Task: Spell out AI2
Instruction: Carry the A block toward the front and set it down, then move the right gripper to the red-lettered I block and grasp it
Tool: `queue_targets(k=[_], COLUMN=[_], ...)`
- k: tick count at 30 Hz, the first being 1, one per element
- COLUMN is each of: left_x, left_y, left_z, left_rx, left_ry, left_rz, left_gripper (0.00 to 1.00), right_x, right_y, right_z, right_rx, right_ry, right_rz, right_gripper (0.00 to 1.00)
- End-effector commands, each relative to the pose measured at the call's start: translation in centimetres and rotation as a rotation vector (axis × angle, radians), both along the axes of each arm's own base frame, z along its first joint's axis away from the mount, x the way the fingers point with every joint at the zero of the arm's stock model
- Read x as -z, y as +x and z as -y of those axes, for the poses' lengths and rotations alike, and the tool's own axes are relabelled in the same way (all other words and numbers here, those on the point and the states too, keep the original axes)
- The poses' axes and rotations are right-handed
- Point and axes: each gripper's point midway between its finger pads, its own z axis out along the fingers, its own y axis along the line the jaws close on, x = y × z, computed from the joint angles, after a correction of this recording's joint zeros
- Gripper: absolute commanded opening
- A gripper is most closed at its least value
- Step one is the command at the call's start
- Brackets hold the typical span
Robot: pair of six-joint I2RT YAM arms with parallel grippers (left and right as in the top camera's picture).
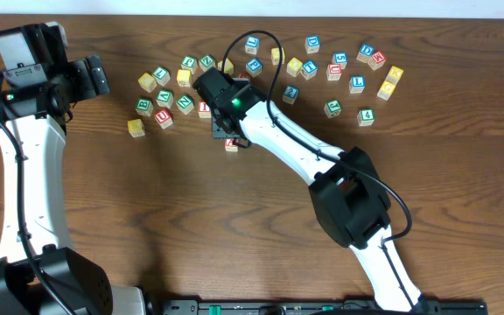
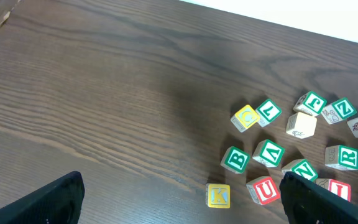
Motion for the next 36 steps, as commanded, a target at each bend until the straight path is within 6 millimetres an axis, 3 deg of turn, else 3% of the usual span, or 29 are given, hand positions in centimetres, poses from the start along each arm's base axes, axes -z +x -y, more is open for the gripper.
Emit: queue_targets(k=[1,7,10,23,36], left_x=[-1.2,-1.2,-1.2,-1.2,-1.2], left_y=[0.2,0.2,0.2,0.2,0.2], left_z=[0.0,0.0,0.0,0.0,0.0], left_rx=[0.005,0.005,0.005,0.005,0.005], left_ry=[0.013,0.013,0.013,0.013,0.013], left_rz=[0.024,0.024,0.024,0.024,0.024], left_gripper=[0.99,0.99,0.99,0.99,0.99], right_x=[-0.6,-3.7,-4.1,-0.5,1.6], right_y=[1.1,3.6,4.4,6.7,6.9], right_z=[-0.2,-2.7,-3.4,-6.3,-7.0], right_rx=[-0.032,-0.156,-0.158,-0.136,-0.147], right_ry=[-0.003,0.045,0.071,0.167,0.182], right_rz=[0.040,0.174,0.214,0.273,0.262], right_gripper=[0.51,0.51,0.50,0.50,0.49])
